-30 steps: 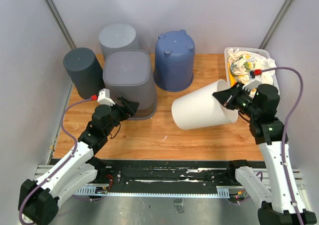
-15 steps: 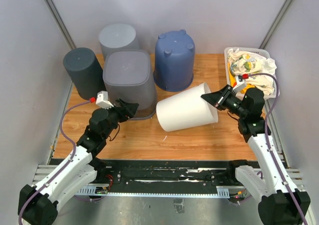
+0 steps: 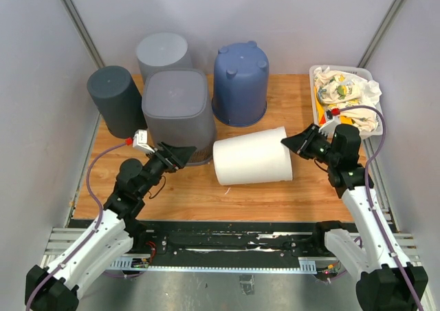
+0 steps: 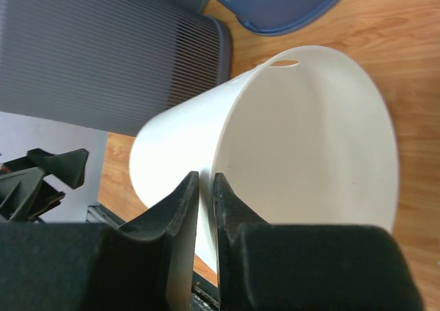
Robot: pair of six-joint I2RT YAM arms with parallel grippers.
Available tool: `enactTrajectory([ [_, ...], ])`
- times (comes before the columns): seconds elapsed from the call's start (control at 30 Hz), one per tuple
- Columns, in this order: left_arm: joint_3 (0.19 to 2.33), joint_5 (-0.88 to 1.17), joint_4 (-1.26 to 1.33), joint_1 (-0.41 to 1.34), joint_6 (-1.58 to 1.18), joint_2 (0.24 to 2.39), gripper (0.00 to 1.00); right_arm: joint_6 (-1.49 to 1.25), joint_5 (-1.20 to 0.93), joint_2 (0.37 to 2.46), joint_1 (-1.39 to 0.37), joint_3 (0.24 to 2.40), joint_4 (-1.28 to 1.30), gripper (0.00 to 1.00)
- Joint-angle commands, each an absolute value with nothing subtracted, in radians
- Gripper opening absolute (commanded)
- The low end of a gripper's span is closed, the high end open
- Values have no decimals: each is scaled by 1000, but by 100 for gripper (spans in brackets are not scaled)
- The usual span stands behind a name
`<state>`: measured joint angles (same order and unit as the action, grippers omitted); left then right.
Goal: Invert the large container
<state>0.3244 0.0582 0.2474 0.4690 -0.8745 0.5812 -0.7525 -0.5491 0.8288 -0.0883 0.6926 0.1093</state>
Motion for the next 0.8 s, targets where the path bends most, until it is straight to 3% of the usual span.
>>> enactTrajectory([
  [0.0, 304, 86, 303, 502, -906, 613, 81, -650, -470, 832, -91, 715, 207, 15],
  [0.43, 445, -188, 108, 768, -848, 798, 80, -557, -408, 893, -92, 752, 292, 24],
  [0.77, 532, -287, 113, 905, -857, 939, 80, -493, -327, 904, -128, 812, 399, 28],
])
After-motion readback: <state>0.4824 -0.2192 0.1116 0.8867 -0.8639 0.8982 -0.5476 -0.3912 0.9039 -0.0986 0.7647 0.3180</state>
